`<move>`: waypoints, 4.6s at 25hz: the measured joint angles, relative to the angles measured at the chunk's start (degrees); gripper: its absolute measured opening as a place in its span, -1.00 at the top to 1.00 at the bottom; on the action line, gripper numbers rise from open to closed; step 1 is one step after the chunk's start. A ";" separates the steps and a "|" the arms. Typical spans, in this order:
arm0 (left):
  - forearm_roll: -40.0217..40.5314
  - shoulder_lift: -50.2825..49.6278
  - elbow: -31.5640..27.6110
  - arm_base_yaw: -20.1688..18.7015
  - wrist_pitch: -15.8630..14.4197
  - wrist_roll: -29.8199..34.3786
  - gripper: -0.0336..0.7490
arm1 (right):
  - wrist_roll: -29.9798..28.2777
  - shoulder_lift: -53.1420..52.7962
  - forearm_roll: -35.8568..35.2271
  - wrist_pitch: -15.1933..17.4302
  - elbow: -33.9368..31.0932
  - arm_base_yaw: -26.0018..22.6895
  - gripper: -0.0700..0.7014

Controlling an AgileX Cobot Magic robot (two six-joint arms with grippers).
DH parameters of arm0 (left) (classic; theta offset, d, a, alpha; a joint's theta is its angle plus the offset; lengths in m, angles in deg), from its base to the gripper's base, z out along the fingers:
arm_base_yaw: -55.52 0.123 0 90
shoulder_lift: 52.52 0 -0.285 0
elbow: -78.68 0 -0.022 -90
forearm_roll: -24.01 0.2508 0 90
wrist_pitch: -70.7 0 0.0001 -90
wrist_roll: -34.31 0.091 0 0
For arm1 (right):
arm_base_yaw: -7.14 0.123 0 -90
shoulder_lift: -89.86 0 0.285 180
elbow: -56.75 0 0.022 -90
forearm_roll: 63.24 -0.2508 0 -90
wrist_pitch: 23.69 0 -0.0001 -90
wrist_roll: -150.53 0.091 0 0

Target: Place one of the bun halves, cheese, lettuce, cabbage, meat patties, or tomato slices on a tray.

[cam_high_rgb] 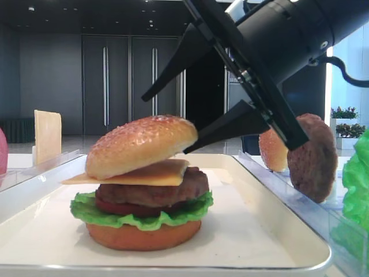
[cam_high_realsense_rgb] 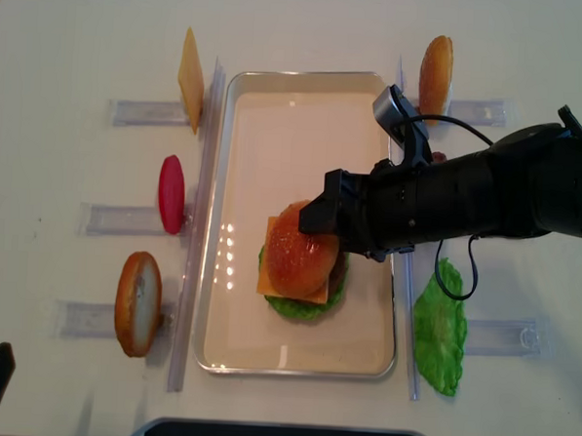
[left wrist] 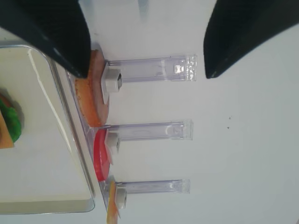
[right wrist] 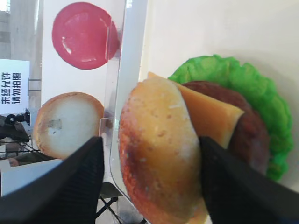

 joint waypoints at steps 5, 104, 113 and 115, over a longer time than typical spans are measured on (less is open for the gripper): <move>0.00 0.00 0.00 0.00 0.00 0.00 -0.55 | 5.55 -3.33 6.96 -3.83 0.00 -0.06 -0.39; 0.00 0.00 0.00 0.00 0.00 0.00 -0.55 | 47.35 -98.40 86.93 30.62 -14.59 -31.29 -0.33; 0.00 0.00 0.00 0.00 0.00 0.00 -0.55 | 47.35 -98.40 86.93 26.28 -16.74 -31.29 -0.31; 0.00 0.00 0.00 0.00 0.00 0.00 -0.55 | 47.41 -98.40 86.93 26.11 -16.74 -31.29 -0.31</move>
